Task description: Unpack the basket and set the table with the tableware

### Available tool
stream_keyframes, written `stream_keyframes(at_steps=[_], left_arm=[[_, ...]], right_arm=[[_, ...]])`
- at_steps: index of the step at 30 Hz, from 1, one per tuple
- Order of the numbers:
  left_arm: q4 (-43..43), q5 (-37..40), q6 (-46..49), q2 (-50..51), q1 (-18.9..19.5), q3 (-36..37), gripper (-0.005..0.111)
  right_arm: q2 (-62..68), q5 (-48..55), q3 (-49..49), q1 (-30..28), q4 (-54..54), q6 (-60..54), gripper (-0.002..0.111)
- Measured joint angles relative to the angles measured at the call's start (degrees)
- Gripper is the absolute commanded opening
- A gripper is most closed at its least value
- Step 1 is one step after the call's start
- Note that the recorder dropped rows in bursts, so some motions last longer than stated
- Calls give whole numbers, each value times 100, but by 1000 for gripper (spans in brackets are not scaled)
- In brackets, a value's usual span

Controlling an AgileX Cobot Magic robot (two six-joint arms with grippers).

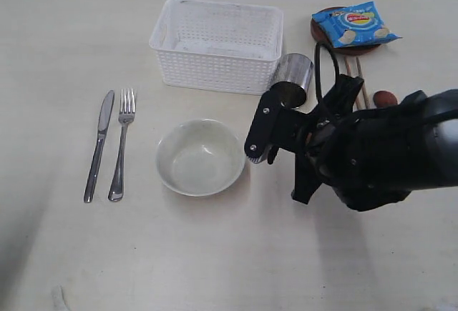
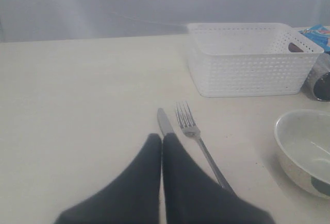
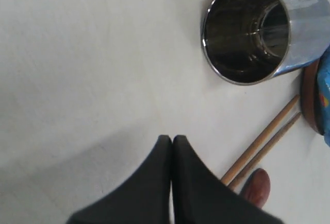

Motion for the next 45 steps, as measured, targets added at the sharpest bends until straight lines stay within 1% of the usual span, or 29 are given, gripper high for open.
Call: stream_keyframes(at_steps=[4, 10, 12, 13, 15, 17, 19, 20, 21, 28, 35, 41, 45], left_arm=[[0, 0, 0, 0, 0, 0, 0], [0, 0, 0, 0, 0, 0, 0], [0, 0, 0, 0, 0, 0, 0], [0, 0, 0, 0, 0, 0, 0], [0, 0, 0, 0, 0, 0, 0], [0, 0, 0, 0, 0, 0, 0], [0, 0, 0, 0, 0, 0, 0], [0, 0, 0, 0, 0, 0, 0], [0, 0, 0, 0, 0, 0, 0], [0, 0, 0, 0, 0, 0, 0], [0, 0, 0, 0, 0, 0, 0], [0, 0, 0, 0, 0, 0, 0], [0, 0, 0, 0, 0, 0, 0]], right_arm=[[0, -158, 0, -132, -190, 35, 0], [0, -552, 0, -339, -154, 58, 0], [0, -566, 0, -347, -154, 58, 3], [0, -576, 0, -360, -154, 58, 8], [0, -700, 0, -418, -76, 58, 23], [0, -890, 0, -480, 46, 58, 47], [0, -1036, 0, -524, 194, 58, 66], [-11, -1049, 0, -548, 251, 58, 73], [-39, -1049, 0, -575, 274, 58, 76], [-287, -1069, -309, -979, 303, 58, 73], [-299, -1352, -502, -1369, 276, 58, 73], [-271, -1473, -727, -1445, 240, 58, 73], [63, -1582, -818, -1445, 228, 66, 73]])
